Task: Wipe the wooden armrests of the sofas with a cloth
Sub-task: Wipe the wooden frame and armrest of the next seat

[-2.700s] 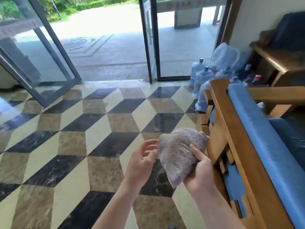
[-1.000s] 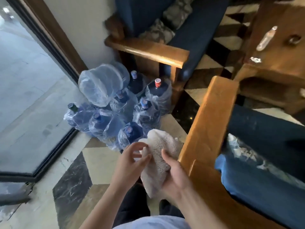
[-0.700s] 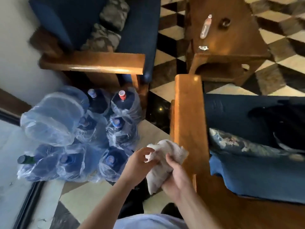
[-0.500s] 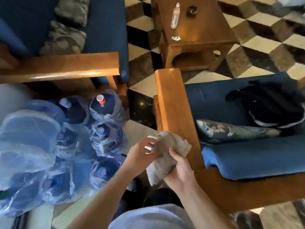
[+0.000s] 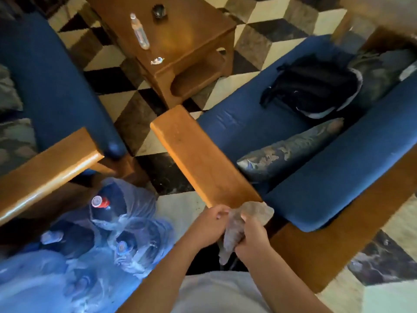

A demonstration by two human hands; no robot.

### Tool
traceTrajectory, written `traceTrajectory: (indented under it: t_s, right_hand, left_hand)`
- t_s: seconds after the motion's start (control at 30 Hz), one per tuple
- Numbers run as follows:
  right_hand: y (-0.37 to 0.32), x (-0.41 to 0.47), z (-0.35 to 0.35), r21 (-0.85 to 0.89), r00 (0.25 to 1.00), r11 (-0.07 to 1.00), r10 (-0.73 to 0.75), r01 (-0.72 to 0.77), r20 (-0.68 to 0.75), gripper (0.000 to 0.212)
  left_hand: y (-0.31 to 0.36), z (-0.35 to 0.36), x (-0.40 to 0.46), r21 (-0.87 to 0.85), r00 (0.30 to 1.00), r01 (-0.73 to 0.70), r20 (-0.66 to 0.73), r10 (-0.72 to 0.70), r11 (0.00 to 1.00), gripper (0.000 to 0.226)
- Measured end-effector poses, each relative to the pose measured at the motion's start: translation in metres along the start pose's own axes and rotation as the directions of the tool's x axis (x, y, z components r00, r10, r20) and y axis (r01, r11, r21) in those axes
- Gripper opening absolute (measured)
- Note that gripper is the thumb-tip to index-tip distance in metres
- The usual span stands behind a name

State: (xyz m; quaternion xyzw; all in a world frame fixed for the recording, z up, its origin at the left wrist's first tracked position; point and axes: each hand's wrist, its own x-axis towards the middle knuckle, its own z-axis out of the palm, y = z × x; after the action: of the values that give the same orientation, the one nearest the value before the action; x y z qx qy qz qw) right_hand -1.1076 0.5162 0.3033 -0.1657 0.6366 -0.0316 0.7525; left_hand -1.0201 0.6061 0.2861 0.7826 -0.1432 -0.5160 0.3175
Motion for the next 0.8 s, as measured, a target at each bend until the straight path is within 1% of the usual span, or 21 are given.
traceTrajectory:
  t_s: [0.07,0.13,0.17,0.2,0.23,0.27,0.3,0.37,0.4,0.47,0.5,0.53,0.57,0.6,0.63,0.67,0.7,0.73,0.77,0.8]
  right_hand:
    - [-0.003,0.003,0.004,0.111,0.997,0.993,0.037,-0.031,-0.060,0.032]
    - [-0.004,0.015,0.009,0.266,0.986,0.962,0.095,-0.056,-0.136,0.024]
    - [-0.004,0.017,0.014,0.337,0.980,0.939,0.122,-0.062,-0.160,0.023]
    - [-0.004,0.013,0.017,0.381,0.981,0.924,0.108,-0.039,-0.160,0.022]
    - [-0.004,0.017,0.024,0.486,0.971,0.874,0.129,-0.014,-0.203,0.022]
    - [-0.003,0.019,0.027,0.549,0.964,0.836,0.142,0.005,-0.225,0.022]
    - [-0.001,0.020,0.036,0.599,0.951,0.801,0.166,0.024,-0.261,0.024]
    - [0.014,0.037,0.052,0.707,0.914,0.698,0.203,0.116,-0.351,0.025]
    - [0.023,0.044,0.057,0.724,0.902,0.673,0.204,0.153,-0.380,0.029]
    - [0.037,0.053,0.066,0.781,0.877,0.581,0.227,0.228,-0.425,0.032]
    - [0.040,0.059,0.070,0.779,0.858,0.576,0.240,0.250,-0.453,0.033]
    - [0.048,0.068,0.073,0.769,0.833,0.579,0.260,0.271,-0.489,0.035]
    - [0.053,0.071,0.076,0.753,0.803,0.593,0.282,0.284,-0.525,0.038]
    - [0.059,0.075,0.077,0.709,0.762,0.634,0.281,0.309,-0.584,0.039]
    - [0.062,0.076,0.079,0.662,0.725,0.672,0.267,0.332,-0.635,0.033]
    - [0.066,0.079,0.078,0.614,0.684,0.706,0.253,0.353,-0.684,0.024]
    - [0.064,0.081,0.080,0.557,0.652,0.743,0.218,0.372,-0.726,0.020]
    - [0.062,0.089,0.077,0.497,0.624,0.780,0.179,0.380,-0.760,0.020]
    - [0.058,0.094,0.078,0.427,0.595,0.813,0.128,0.395,-0.794,0.023]
    - [0.056,0.104,0.076,0.365,0.578,0.835,0.071,0.411,-0.813,0.026]
  left_hand:
    - [0.009,-0.004,0.012,0.019,0.990,0.036,0.132,-0.038,0.999,0.022]
    - [0.015,-0.009,0.034,0.081,0.973,0.038,0.223,-0.055,0.996,0.023]
    - [0.017,-0.014,0.044,0.120,0.969,0.026,0.239,-0.055,0.992,0.025]
    - [0.019,-0.016,0.045,0.122,0.971,0.021,0.235,-0.050,0.992,0.026]
    - [0.022,-0.020,0.062,0.157,0.952,0.007,0.301,-0.054,0.988,0.029]
    - [0.023,-0.022,0.068,0.173,0.933,-0.009,0.357,-0.054,0.985,0.033]
    - [0.022,-0.025,0.076,0.199,0.908,-0.017,0.413,-0.068,0.980,0.038]
    - [0.020,-0.031,0.097,0.287,0.812,-0.079,0.574,-0.106,0.955,0.046]
    - [0.016,-0.032,0.105,0.303,0.785,-0.111,0.611,-0.104,0.947,0.048]
    - [0.012,-0.038,0.114,0.282,0.724,-0.184,0.687,-0.064,0.942,0.048]
    - [0.010,-0.039,0.121,0.274,0.678,-0.196,0.732,-0.072,0.942,0.046]
    - [0.004,-0.033,0.128,0.307,0.635,-0.157,0.759,-0.142,0.939,0.042]
    - [-0.001,-0.026,0.133,0.332,0.591,-0.084,0.776,-0.222,0.940,0.036]
    - [-0.005,-0.022,0.133,0.318,0.540,0.026,0.793,-0.282,0.948,0.031]
    - [-0.007,-0.018,0.130,0.276,0.483,0.144,0.819,-0.311,0.950,0.028]
    - [-0.013,-0.012,0.128,0.235,0.441,0.226,0.840,-0.315,0.945,0.030]
    - [-0.018,-0.004,0.127,0.197,0.425,0.311,0.846,-0.322,0.930,0.037]
    - [-0.025,0.003,0.128,0.178,0.419,0.383,0.841,-0.343,0.906,0.049]
    - [-0.029,0.009,0.128,0.157,0.428,0.451,0.826,-0.367,0.879,0.056]
    - [-0.029,0.014,0.130,0.129,0.476,0.458,0.800,-0.365,0.880,0.055]
